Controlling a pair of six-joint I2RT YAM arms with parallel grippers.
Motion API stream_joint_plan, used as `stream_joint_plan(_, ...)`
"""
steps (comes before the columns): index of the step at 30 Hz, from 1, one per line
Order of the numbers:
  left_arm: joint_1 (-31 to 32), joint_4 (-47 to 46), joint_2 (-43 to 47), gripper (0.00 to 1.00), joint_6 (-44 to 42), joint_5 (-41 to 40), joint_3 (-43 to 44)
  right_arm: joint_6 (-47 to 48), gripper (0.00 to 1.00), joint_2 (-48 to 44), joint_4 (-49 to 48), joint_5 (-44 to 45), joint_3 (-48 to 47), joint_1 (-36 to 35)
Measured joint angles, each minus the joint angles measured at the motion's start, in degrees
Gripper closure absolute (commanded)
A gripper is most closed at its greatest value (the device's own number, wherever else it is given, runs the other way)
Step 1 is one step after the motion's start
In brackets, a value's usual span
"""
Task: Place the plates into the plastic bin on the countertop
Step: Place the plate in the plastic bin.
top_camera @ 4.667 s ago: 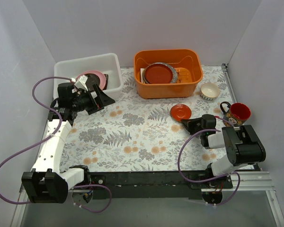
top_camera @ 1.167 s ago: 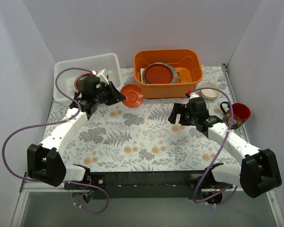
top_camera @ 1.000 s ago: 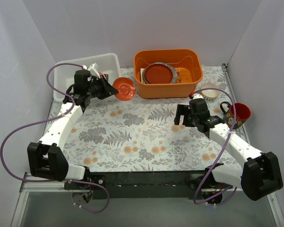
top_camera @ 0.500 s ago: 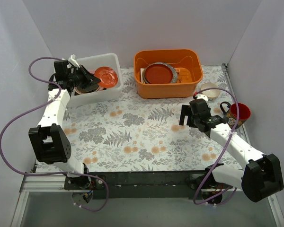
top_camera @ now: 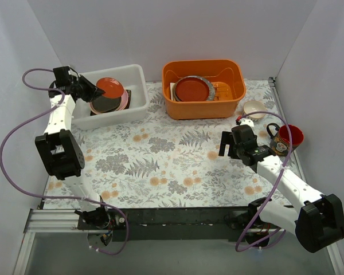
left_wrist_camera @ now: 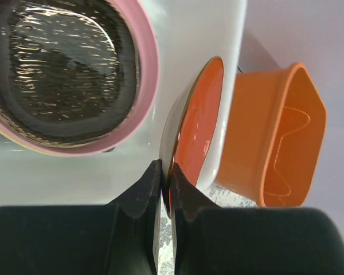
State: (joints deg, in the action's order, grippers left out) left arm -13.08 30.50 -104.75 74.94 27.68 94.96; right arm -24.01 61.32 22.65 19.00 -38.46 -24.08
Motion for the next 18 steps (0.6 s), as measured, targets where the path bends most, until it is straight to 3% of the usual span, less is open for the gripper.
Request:
stream_joint_plan(10,-0.7,3.9,-11.8,1.0,0.5,-6.6,9.1,0.0,0.02,-0.9,-0.2,0.2,1.3,0.0)
stream_joint_plan(18,-1.4,3.5,-13.7,1.0,0.4,-8.2,8.4,0.1,0.02,-1.0,-0.3,0.2,1.6,0.1)
